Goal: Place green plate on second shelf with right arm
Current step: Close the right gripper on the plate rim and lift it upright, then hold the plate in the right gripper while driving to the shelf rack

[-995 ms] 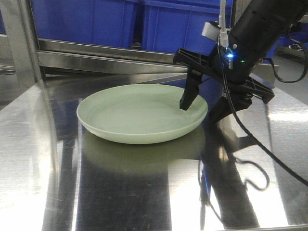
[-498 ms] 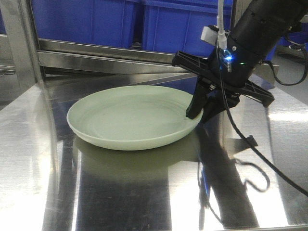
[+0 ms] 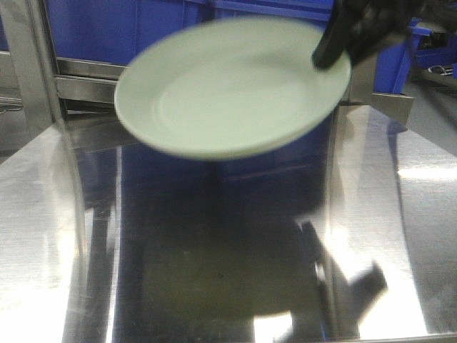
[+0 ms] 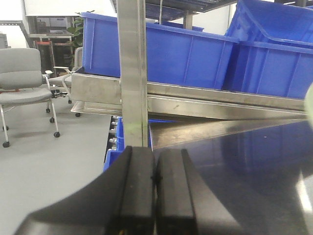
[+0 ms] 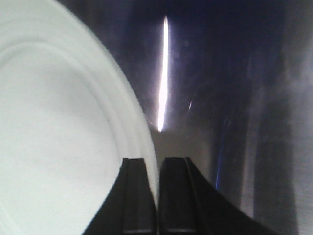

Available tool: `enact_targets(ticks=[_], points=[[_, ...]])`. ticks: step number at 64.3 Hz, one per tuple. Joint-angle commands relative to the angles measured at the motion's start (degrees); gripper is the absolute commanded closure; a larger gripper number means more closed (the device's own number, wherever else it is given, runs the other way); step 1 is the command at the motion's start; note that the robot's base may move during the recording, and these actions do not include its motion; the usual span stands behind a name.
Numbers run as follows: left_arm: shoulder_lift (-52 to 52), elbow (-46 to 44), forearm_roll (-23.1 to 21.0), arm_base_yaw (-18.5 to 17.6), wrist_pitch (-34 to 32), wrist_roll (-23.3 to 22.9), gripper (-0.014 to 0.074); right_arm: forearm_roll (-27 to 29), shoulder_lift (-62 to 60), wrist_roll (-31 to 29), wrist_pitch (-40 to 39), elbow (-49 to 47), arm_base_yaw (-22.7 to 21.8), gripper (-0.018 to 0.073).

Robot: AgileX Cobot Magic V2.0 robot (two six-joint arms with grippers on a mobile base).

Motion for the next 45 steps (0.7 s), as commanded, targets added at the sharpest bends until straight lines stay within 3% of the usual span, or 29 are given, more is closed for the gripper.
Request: enact_targets(ticks=[1,21,45], points=[[-1.0,2.4,-0.2,-0.3,-4.7,-0.4,0.0466,-1.5,-7.1,-0.5,-2.9,-1.6,-0.1,0.0506],[-1.0,2.4,-0.2,-0.3,-4.7,-0.4,0.0466,-8.6,-23.5,-0.4,-3.2,1.5,-0.1,0.0506],[-1.0,2.4,-0.2,-0.3,-4.7,-0.4,0.0466,-11.7,-47.3,-0.3,-8.2,16.7,-0.1,0.0506]])
